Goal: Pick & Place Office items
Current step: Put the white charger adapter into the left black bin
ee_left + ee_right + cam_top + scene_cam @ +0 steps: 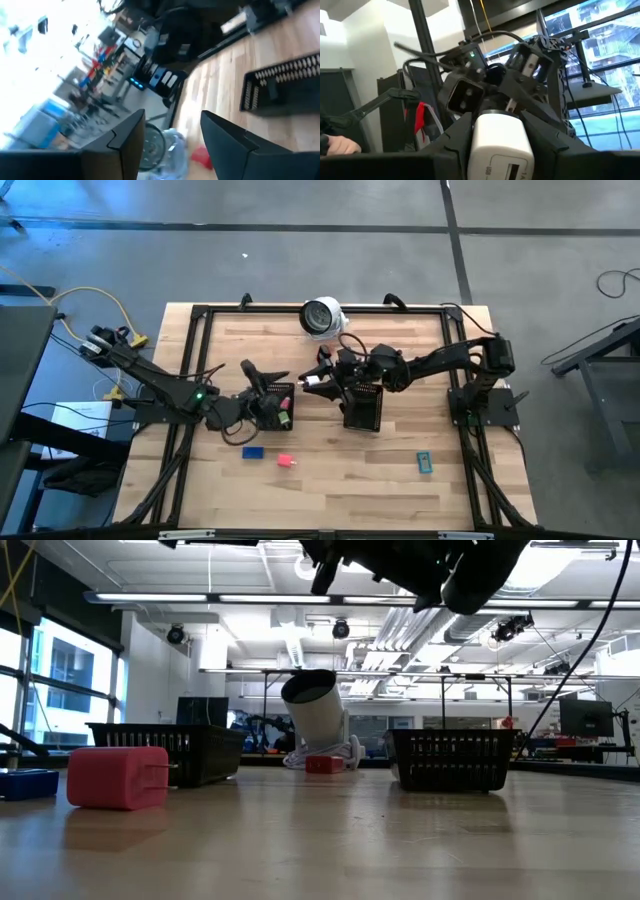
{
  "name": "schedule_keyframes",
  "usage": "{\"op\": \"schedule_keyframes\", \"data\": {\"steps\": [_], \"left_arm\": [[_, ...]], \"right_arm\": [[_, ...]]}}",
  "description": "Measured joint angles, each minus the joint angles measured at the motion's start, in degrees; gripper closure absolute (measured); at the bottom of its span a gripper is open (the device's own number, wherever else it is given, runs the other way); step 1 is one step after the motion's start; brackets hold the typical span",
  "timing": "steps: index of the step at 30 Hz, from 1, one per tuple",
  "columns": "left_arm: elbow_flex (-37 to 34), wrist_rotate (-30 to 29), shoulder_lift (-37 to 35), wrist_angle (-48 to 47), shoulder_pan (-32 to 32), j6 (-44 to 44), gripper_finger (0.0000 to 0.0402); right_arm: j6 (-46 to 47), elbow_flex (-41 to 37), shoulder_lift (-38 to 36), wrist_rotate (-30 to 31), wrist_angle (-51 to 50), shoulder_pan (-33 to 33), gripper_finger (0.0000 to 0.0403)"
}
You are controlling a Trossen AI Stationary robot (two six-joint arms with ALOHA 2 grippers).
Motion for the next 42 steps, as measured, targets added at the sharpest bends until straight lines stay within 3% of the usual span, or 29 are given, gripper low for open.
{"op": "schedule_keyframes", "data": {"steps": [8,16,28,42], "left_arm": [[0.0,4.9,0.0,0.9,1.1,12.8,0.0217],[0.1,10.9,0.5,5.1,1.4,19.0,0.0217],[0.2,9.3,6.1,14.9,2.6,26.2,0.0217],[0.2,11.3,6.4,20.0,2.6,31.4,0.0217]], "right_arm": [[3.5,0.0,0.0,0.9,-3.7,0.0,0.0278],[4.1,0.0,0.0,0.3,-4.7,0.0,0.0278],[4.2,0.0,-0.1,-1.6,-4.6,0.0,0.0278],[4.6,0.1,-0.1,-2.6,-5.6,0.0,0.0278]]}}
